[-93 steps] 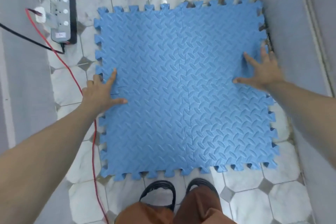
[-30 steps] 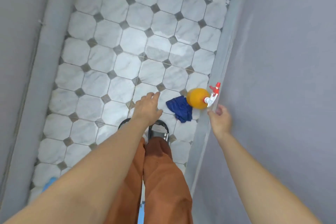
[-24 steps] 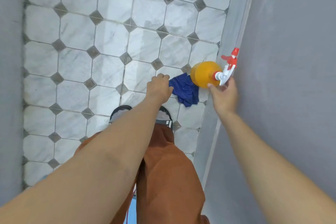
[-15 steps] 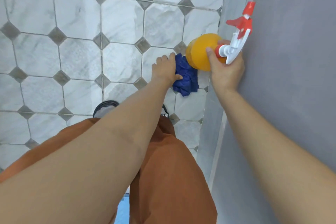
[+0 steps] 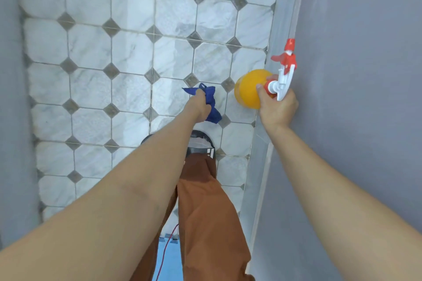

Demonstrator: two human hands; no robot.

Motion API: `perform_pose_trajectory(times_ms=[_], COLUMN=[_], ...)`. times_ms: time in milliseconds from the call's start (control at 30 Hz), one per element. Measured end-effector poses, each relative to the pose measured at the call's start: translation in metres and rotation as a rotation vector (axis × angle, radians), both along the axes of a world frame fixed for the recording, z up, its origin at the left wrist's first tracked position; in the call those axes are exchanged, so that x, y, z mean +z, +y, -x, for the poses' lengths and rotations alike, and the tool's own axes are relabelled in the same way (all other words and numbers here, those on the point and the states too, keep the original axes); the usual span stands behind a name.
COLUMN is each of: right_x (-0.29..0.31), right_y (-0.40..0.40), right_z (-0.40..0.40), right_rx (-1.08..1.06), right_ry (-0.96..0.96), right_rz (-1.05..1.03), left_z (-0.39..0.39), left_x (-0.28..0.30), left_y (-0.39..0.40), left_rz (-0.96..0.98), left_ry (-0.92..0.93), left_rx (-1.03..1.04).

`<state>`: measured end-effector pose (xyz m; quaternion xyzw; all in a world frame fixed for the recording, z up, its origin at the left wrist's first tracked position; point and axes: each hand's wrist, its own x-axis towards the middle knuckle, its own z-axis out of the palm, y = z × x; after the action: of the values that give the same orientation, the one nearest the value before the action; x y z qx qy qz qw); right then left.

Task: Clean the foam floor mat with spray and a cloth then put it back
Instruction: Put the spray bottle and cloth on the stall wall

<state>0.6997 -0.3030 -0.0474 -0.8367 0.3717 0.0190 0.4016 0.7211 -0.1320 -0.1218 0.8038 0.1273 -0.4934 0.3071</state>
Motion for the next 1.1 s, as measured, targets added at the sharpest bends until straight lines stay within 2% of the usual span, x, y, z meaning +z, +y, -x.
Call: perform_pose_trajectory(times_ms=[233, 333, 433, 600, 767, 867, 967, 1100], right_x=[0.085, 0.148, 0.227, 0.383, 0.521, 0.585, 0.64, 0.688], right_y=[0.013, 0.025, 0.036, 0.056, 0.089, 0.105, 0.12, 0.132], right_z=[-0.025, -0.042, -0.064, -0.106, -0.163, -0.203, -0.247, -0.319], right_rx=[0.054, 0.069, 0.06, 0.056, 0.086, 0.105, 0.119, 0.178], right_ry=[0.027, 0.008, -0.021, -0.125, -0.284, -0.326, -0.405, -0.503], right_rz=[-0.061, -0.052, -0.056, -0.065, -0.079, -0.054, -0.064, -0.068], left_z=[-0.033, -0.058, -0.091, -0.148, -0.208, -0.243, -0.284, -0.348], left_x=[0.113, 0.183, 0.267, 0.427, 0.58, 0.655, 0.716, 0.773], left_y=[0.042, 0.069, 0.096, 0.146, 0.191, 0.207, 0.22, 0.234], left_rz=[0.188, 0.276, 0.358, 0.486, 0.519, 0.575, 0.65, 0.68], left_ry=[0.042, 0.081, 0.08, -0.014, -0.251, -0.374, -0.385, -0.476], left_rx=[0.432, 0.627, 0.738, 0.764, 0.734, 0.784, 0.826, 0.743])
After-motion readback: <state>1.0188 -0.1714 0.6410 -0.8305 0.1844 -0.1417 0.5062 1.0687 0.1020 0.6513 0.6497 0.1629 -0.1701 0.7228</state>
